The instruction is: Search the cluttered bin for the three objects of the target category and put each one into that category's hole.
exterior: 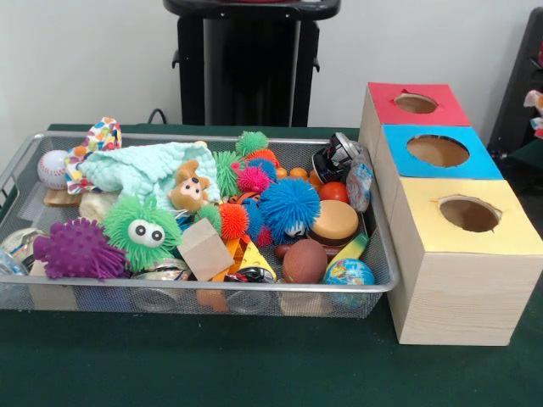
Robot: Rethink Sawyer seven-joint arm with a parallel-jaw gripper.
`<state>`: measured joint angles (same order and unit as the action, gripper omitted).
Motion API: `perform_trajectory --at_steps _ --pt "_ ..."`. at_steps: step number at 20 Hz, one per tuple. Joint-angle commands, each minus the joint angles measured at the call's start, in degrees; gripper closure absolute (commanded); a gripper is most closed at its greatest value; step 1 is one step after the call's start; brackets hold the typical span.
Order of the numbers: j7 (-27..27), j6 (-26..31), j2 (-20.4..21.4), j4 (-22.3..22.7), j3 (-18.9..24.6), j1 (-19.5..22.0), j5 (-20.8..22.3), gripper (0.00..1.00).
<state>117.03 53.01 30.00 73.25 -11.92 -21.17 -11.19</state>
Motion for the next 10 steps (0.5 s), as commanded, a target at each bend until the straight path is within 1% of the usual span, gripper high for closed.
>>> perform_trajectory --at_steps 1,3,5,8,10 --pt "10.2 -3.5 -4.8 4.8 0.8 2.9 1.5 1.0" --pt "10.5 -6.7 -5.4 6.3 1.0 2.9 1.4 1.0" --pt "10.9 -9.0 -6.2 6.9 1.3 2.9 1.4 1.0" --pt "10.7 -10.5 -7.6 6.0 1.4 3.0 1.6 1.0" --pt "10.4 -10.3 -8.5 4.5 1.0 3.0 1.9 1.0"
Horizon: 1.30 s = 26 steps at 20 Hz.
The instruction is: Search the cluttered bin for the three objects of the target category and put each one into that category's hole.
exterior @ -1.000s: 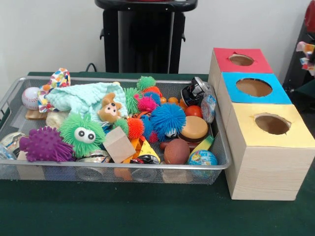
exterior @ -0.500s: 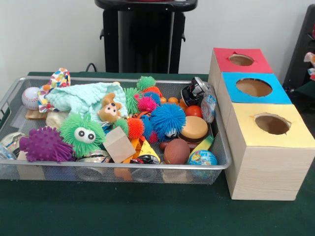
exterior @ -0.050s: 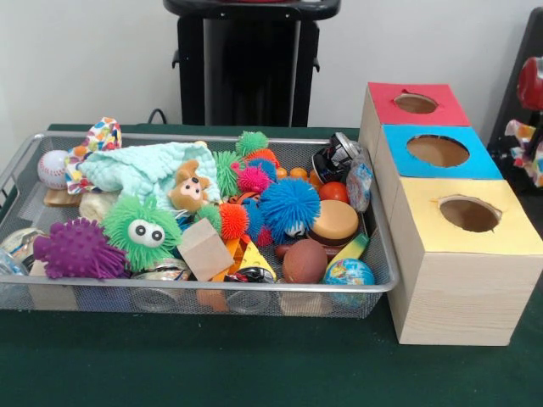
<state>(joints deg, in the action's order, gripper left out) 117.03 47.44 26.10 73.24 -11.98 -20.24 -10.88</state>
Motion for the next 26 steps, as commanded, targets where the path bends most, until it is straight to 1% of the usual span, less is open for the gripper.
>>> perform_trajectory --at_steps 1,5,11,14,18,22,26 --pt "10.1 -4.4 -5.1 3.7 0.9 2.1 1.7 1.0" --pt "8.8 -4.4 -6.6 1.4 0.9 2.9 1.9 1.0" --pt "8.8 -7.4 -8.0 1.6 1.2 3.0 1.9 1.0" --pt "9.0 -8.3 -9.4 0.6 1.0 2.8 2.0 1.0" --pt "7.7 -8.6 -10.3 -0.4 1.3 3.5 2.2 1.0" --pt "5.0 -7.9 -10.8 -1.2 1.2 4.3 3.3 1.0" --pt "4.2 -9.2 -11.1 -0.8 1.3 5.0 3.8 1.0"
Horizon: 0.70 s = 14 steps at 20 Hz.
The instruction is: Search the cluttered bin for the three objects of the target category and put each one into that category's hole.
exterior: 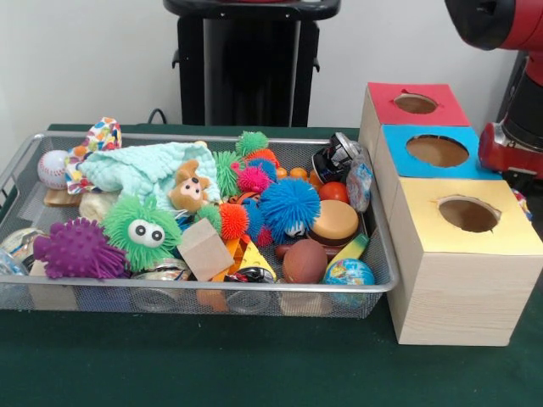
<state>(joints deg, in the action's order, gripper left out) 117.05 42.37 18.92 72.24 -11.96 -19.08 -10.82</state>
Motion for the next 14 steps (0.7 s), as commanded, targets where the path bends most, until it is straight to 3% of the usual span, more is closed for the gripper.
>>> perform_trajectory --at_steps 1,8,14 --pt "4.5 -3.9 -4.0 0.0 1.2 3.9 3.6 1.0" --pt "8.0 3.6 -1.3 -2.1 -0.1 2.5 1.4 1.0" --pt "12.6 16.2 1.2 -9.6 -1.9 1.2 -0.7 1.0"
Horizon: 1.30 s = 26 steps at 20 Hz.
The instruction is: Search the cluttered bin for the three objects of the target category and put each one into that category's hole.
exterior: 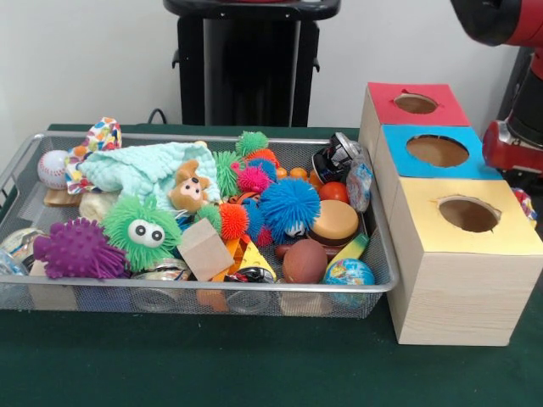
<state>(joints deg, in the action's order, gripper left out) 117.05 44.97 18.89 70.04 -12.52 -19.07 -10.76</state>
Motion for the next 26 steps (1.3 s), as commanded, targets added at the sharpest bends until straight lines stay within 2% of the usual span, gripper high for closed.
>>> perform_trajectory --at_steps 1,10,15,22,26 --pt "12.8 15.3 1.8 -8.0 -1.4 1.2 -0.9 1.0" --pt "15.2 20.3 4.1 -8.6 -2.0 0.7 -1.7 1.0" --pt "15.6 19.4 4.3 -10.2 -3.0 -0.2 -1.7 1.0" --pt "14.1 24.6 3.6 -16.5 -3.9 0.0 -1.2 1.0" --pt "12.0 25.6 1.4 -21.4 -3.6 1.6 -1.0 1.0"
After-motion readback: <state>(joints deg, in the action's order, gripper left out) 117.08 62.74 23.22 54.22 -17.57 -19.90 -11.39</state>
